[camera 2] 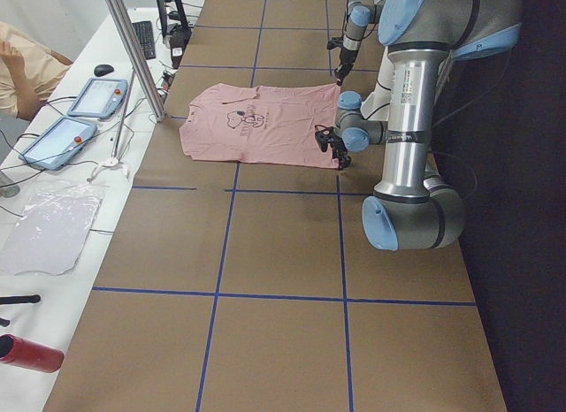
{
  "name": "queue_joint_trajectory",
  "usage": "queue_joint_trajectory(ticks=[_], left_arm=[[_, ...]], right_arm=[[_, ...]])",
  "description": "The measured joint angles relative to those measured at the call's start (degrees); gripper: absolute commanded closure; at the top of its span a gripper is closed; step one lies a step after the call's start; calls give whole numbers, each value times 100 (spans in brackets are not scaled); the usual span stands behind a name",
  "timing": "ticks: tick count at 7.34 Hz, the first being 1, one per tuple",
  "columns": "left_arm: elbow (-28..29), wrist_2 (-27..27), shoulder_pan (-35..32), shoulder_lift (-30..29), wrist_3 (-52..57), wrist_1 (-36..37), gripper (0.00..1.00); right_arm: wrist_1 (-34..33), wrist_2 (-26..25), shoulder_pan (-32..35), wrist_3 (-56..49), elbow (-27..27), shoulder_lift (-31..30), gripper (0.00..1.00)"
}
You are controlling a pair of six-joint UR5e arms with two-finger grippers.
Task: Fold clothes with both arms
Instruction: 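Grasp both hem corners nearest the robot with left and right grippers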
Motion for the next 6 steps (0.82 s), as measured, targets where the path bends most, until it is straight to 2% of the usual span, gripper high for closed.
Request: queue_joint_trajectory(ticks=[3, 4, 6], left_arm=[[8, -1, 4, 28, -3, 0, 96], [11, -3, 5, 28, -1, 0, 100], [-8, -10, 5, 18, -7, 0, 100]], right_arm=[[0, 0, -11, -2, 0, -1, 100], [1, 3, -8, -4, 0, -1, 100], [3, 17, -2, -16, 8, -6, 100]])
